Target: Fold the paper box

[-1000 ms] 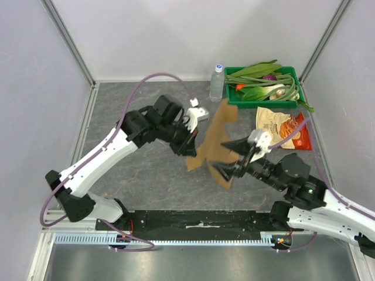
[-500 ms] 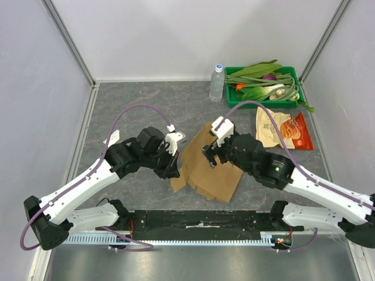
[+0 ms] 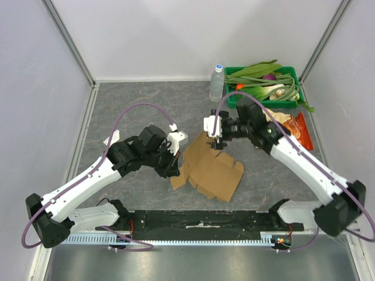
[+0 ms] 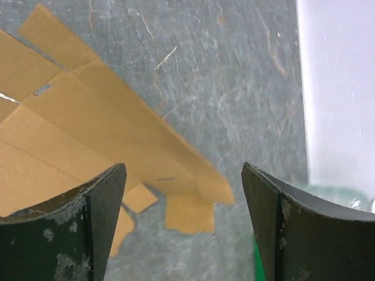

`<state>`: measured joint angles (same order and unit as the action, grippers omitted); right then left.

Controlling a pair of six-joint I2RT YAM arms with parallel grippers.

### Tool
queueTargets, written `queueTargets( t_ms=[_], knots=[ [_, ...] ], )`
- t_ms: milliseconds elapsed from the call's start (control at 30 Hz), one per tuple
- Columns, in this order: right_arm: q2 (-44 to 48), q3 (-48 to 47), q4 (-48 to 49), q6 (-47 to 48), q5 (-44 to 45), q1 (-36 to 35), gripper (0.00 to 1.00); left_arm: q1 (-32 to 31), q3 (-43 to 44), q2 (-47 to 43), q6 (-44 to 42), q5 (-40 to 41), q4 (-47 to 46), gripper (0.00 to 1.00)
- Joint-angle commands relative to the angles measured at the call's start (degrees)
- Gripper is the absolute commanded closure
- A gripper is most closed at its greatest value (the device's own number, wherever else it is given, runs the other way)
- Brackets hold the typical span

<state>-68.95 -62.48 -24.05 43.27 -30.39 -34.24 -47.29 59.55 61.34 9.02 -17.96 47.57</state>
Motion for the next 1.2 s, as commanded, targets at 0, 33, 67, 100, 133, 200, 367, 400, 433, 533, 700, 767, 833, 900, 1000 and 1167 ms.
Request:
queueTargets(
  t_ms=[0,33,67,100,133,200,367,400,433,533,700,767,833,900,1000,1167],
  knots=[
    [-10.1,-14.6,-18.7,19.6,-14.6,2.0,0.13,0.0,3.0,-0.2,-4.2,0.7,0.1,0.98],
    [-11.7,-17.7,-20.2,21.8,-14.8,2.2,0.13,0.0,3.0,-0.1,-4.4,0.6,0.2,0.98],
    [-14.5,-19.0,-22.3,22.6,-16.0,2.2,0.13,0.0,3.0,0.0,-4.8,0.6,0.1,0.98],
    [-15.9,-20.2,-23.6,23.3,-17.1,2.2,0.14,0.0,3.0,0.0,-4.9,0.7,0.1,0.98],
    [-17.3,-23.1,-25.4,26.2,-18.2,2.2,0.15,0.0,3.0,0.1,-4.9,0.6,0.2,0.98],
    [-21.1,-25.7,-31.9,30.0,-20.7,2.2,0.19,0.0,3.1,0.1,-5.2,0.6,0.2,0.98],
    [-24.5,-25.6,-34.4,32.9,-23.5,2.0,0.22,0.0,3.1,0.1,-5.3,0.6,0.0,0.98],
    [-24.9,-25.4,-34.4,33.1,-23.8,2.0,0.24,0.0,3.1,0.0,-5.4,0.4,-0.4,0.98],
    [-25.4,-25.2,-34.5,33.1,-24.2,1.8,0.24,0.0,3.0,0.1,-5.4,0.0,-0.5,0.98],
    [-27.6,-25.6,-34.2,33.5,-23.8,1.6,0.31,0.0,3.0,0.0,-5.6,0.2,-1.2,0.98],
    [-27.5,-26.4,-31.2,27.4,-23.1,1.6,0.58,0.0,3.1,-0.1,-4.4,1.7,-1.8,0.98],
    [-26.8,-26.3,-29.0,25.9,-22.0,1.7,0.70,0.0,2.8,-0.4,-3.2,3.3,-2.3,0.98],
    [-25.3,-25.5,-27.2,23.7,-21.1,1.6,0.78,0.1,2.3,-0.9,-2.1,4.8,-3.1,0.98],
    [-24.0,-24.4,-25.3,20.9,-19.4,1.7,0.89,0.1,1.5,-1.5,-0.9,6.2,-3.8,0.98],
    [-21.0,-22.8,-22.9,18.0,-19.2,1.6,1.00,0.1,0.7,-3.4,1.3,9.6,-5.7,0.97],
    [-14.6,-19.7,-17.3,5.5,-16.4,1.7,1.00,0.5,1.8,-8.9,5.2,17.8,-7.2,0.52]
  ],
)
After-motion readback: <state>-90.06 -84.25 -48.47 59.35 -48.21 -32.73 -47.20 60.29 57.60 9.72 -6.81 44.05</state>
